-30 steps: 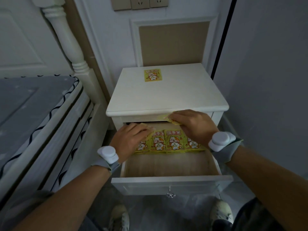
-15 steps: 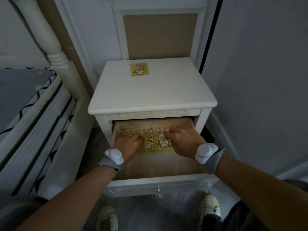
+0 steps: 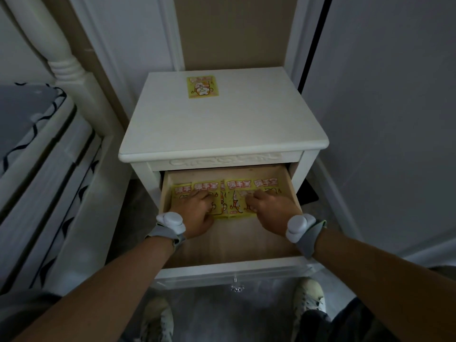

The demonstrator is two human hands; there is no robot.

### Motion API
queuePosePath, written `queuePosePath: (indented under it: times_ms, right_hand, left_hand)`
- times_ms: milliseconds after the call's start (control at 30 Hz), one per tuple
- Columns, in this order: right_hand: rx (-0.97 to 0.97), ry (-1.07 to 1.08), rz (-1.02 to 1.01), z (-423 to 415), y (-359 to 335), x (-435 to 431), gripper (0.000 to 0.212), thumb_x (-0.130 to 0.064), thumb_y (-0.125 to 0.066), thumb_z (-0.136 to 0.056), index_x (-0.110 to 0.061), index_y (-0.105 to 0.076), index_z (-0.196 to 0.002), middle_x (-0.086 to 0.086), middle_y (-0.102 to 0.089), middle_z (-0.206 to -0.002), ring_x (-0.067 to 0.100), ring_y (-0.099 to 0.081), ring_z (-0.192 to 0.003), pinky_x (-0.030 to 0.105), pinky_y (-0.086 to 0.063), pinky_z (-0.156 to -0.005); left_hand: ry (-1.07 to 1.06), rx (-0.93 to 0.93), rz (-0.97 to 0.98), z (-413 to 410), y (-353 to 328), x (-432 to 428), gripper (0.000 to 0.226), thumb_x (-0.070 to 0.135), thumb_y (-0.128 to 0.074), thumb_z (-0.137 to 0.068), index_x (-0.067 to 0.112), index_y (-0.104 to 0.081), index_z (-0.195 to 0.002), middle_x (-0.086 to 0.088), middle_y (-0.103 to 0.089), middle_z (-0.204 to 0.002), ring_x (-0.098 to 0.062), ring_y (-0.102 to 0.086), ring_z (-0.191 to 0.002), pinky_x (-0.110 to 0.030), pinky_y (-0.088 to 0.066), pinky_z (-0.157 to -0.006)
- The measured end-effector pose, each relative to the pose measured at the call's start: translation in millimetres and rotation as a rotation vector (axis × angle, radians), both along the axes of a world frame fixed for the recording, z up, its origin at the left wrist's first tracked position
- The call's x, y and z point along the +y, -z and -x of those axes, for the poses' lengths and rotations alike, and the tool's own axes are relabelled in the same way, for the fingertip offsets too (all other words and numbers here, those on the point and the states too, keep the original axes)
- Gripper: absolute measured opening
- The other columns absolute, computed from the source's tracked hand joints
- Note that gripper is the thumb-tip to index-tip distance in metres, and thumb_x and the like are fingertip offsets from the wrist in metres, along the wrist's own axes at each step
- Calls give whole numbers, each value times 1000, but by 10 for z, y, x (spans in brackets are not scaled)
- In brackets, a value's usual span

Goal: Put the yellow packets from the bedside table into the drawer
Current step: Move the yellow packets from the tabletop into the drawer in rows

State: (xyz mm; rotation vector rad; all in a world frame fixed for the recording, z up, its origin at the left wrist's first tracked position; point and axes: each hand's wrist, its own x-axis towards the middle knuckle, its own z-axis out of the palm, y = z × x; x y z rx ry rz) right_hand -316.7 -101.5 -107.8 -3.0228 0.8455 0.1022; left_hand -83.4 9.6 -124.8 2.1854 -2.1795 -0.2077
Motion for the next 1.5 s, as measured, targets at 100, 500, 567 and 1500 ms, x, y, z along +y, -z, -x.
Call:
queuePosePath:
  times_ms: [100, 500, 567, 1500]
  right_hand:
    - [-9, 35, -28, -10, 41, -26, 43, -12, -52, -90, -15, -52, -133, 12, -54, -131, 38, -59, -107, 41, -55, -72]
    - [-23, 115, -186, 8, 104, -53, 69, -49, -53, -94, -16, -32, -151, 9, -34, -154, 32, -35, -140, 43, -36, -112]
    - [-17, 106, -185, 15, 126, -72, 71, -48, -52, -95, -16, -29, -153, 8, -30, -157, 30, -30, -144, 41, -31, -116]
    - [-663, -220, 5, -650, -1076, 339, 30, -27, -57, -94, -10, -68, -117, 6, -65, -116, 24, -57, -114, 40, -48, -93]
  left_hand:
    - [-5, -8, 21, 17, -29, 12, 50, 45, -53, -79, 15, -63, -119, -3, -60, -124, -27, -56, -111, -40, -54, -81]
    - [11, -42, 30, 55, -142, 106, 64, 48, -58, -80, 15, -56, -135, -6, -58, -136, -32, -59, -116, -42, -49, -95]
    - [10, -50, 18, 64, -157, 121, 64, 47, -59, -81, 15, -56, -135, -5, -57, -137, -32, -59, -117, -41, -49, -96]
    - [-341, 105, 492, -653, -1455, 83, 74, 73, -59, -76, 24, -57, -131, 0, -54, -132, -24, -51, -120, -39, -49, -94]
